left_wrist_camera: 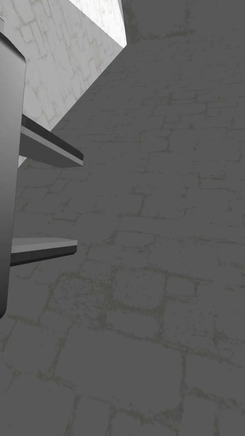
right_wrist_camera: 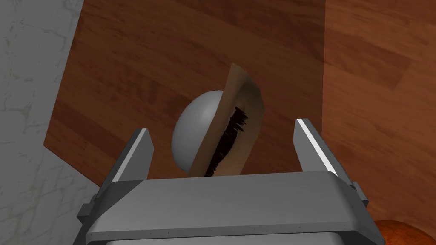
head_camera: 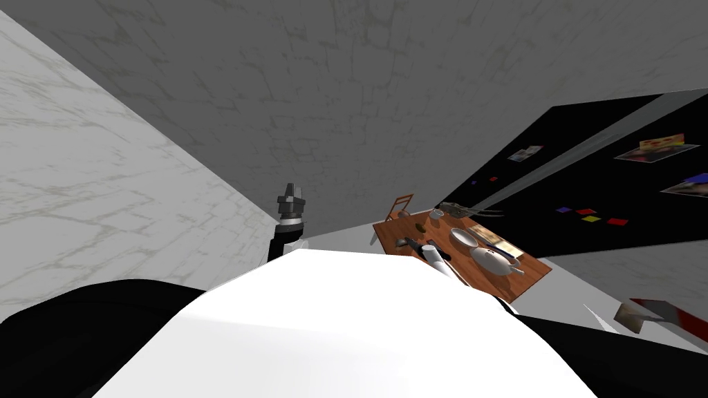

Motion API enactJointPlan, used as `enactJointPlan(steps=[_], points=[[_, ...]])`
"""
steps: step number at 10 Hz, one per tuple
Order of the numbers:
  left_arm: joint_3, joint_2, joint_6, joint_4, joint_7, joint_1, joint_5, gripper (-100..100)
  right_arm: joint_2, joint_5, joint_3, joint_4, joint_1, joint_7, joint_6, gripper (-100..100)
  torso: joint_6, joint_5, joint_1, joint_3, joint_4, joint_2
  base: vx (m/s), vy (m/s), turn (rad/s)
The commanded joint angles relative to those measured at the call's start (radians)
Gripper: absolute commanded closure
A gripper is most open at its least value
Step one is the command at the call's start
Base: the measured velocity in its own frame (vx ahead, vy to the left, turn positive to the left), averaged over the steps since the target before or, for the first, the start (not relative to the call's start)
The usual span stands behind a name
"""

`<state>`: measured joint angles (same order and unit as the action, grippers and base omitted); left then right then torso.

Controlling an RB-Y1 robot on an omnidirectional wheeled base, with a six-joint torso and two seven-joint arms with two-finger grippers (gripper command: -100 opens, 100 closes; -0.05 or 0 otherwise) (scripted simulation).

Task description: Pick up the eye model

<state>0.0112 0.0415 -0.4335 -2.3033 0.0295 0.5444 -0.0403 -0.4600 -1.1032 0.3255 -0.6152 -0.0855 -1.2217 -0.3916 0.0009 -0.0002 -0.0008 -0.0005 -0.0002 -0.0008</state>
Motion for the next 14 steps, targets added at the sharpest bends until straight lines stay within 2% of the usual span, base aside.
enactJointPlan(steps=[1, 2, 3, 4, 5, 7, 10, 12, 13, 14], points=[[0.000, 0.000, 0.000, 0.000, 0.000, 0.000, 0.000, 0, -0.011, -0.035, 0.014, 0.050, -0.022, -0.033, -0.032, -100, 0.000, 0.000, 0.000, 0.000, 0.000, 0.000, 0.006, -0.017, 0.055], [0.000, 0.000, 0.000, 0.000, 0.000, 0.000, 0.000, 0, -0.011, -0.035, 0.014, 0.064, -0.022, -0.033, -0.032, -100, 0.000, 0.000, 0.000, 0.000, 0.000, 0.000, 0.004, -0.016, 0.035], [0.000, 0.000, 0.000, 0.000, 0.000, 0.000, 0.000, 0, -0.020, -0.062, 0.025, 0.094, -0.038, -0.059, -0.058, -100, 0.000, 0.000, 0.000, 0.000, 0.000, 0.000, 0.002, -0.018, 0.052], [0.000, 0.000, 0.000, 0.000, 0.000, 0.000, 0.000, 0, -0.020, -0.062, 0.025, 0.107, -0.038, -0.059, -0.058, -100, 0.000, 0.000, 0.000, 0.000, 0.000, 0.000, 0.004, -0.016, 0.031], [0.000, 0.000, 0.000, 0.000, 0.000, 0.000, 0.000, 0, -0.028, -0.086, 0.035, 0.132, -0.053, -0.083, -0.082, -100, 0.000, 0.000, 0.000, 0.000, 0.000, 0.000, 0.007, -0.013, 0.043], [0.000, 0.000, 0.000, 0.000, 0.000, 0.000, 0.000, 0, -0.028, -0.086, 0.035, 0.147, -0.053, -0.083, -0.082, -100, 0.000, 0.000, 0.001, 0.000, 0.000, 0.000, 0.005, -0.008, 0.016], [0.000, 0.000, 0.000, 0.000, 0.000, 0.000, 0.000, 0, -0.047, -0.142, 0.056, 0.246, -0.089, -0.139, -0.139, -100, 0.000, 0.000, 0.000, 0.000, 0.000, 0.000, 0.009, -0.014, 0.063], [0.000, 0.000, 0.000, 0.000, 0.000, 0.000, 0.000, 0, -0.056, -0.165, 0.064, 0.288, -0.103, -0.161, -0.162, -100, 0.000, 0.000, 0.000, 0.000, 0.000, 0.000, 0.012, -0.017, 0.041], [0.000, 0.000, 0.000, 0.000, 0.000, 0.000, 0.000, 0, -0.053, -0.161, 0.064, 0.284, -0.104, -0.146, -0.152, -100, 0.000, 0.000, 0.000, 0.000, 0.000, 0.000, 0.005, -0.007, 0.010], [0.000, 0.000, 0.000, 0.000, 0.000, 0.000, 0.000, 0, -0.054, -0.163, 0.065, 0.288, -0.105, -0.147, -0.154, 0, 0.000, 0.000, 0.001, 0.000, 0.000, 0.000, 0.000, 0.000, 0.000]])
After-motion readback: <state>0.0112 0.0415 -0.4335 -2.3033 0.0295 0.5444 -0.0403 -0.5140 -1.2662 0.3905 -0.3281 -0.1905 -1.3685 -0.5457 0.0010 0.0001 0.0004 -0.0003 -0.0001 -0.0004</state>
